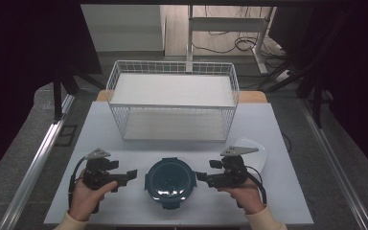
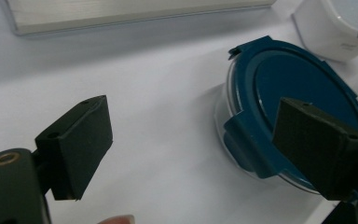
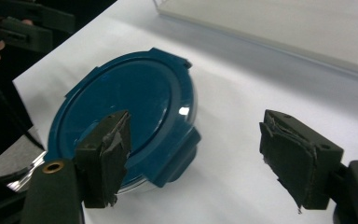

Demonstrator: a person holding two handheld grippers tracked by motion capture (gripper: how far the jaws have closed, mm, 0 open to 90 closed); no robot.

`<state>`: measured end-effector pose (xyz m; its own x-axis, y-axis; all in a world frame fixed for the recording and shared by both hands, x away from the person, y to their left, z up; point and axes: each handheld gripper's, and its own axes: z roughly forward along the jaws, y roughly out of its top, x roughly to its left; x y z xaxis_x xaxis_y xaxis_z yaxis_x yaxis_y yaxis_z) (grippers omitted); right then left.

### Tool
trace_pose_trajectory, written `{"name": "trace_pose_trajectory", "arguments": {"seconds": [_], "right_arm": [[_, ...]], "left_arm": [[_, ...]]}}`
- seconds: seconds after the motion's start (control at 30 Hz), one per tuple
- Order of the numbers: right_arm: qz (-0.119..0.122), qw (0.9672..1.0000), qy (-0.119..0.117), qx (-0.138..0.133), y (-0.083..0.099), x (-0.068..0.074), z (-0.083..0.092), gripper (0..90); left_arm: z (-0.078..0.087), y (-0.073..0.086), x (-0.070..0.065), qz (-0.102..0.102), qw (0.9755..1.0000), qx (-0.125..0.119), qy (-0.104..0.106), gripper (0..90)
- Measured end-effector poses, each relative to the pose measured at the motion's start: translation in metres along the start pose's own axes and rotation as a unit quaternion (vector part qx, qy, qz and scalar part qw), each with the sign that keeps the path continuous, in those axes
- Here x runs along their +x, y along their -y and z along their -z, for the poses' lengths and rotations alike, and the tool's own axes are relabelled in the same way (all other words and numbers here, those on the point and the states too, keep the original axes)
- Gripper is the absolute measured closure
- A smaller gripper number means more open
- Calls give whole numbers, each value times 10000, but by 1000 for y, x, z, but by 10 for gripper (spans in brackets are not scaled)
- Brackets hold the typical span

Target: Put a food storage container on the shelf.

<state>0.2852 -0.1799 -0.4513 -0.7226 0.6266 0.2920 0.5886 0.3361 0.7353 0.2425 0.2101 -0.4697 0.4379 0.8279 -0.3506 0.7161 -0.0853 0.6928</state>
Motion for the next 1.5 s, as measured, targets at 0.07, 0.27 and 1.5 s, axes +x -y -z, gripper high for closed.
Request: {"name": "trace_pose_trajectory", "arguments": {"seconds": [0.07, 0.27, 1.5], "right_arm": [[-12, 10000, -7, 23, 1, 1, -1, 235], [-181, 9998, -67, 64, 2, 6, -5, 204], [-1581, 9831, -835, 400, 19, 4, -58, 129]], "left_arm": [[-3, 0, -1, 3, 10000, 38, 60, 132], [-17, 4, -8, 13, 9992, 194, 353, 163], [-58, 16, -5, 1298, 9725, 733, 1791, 155]]}}
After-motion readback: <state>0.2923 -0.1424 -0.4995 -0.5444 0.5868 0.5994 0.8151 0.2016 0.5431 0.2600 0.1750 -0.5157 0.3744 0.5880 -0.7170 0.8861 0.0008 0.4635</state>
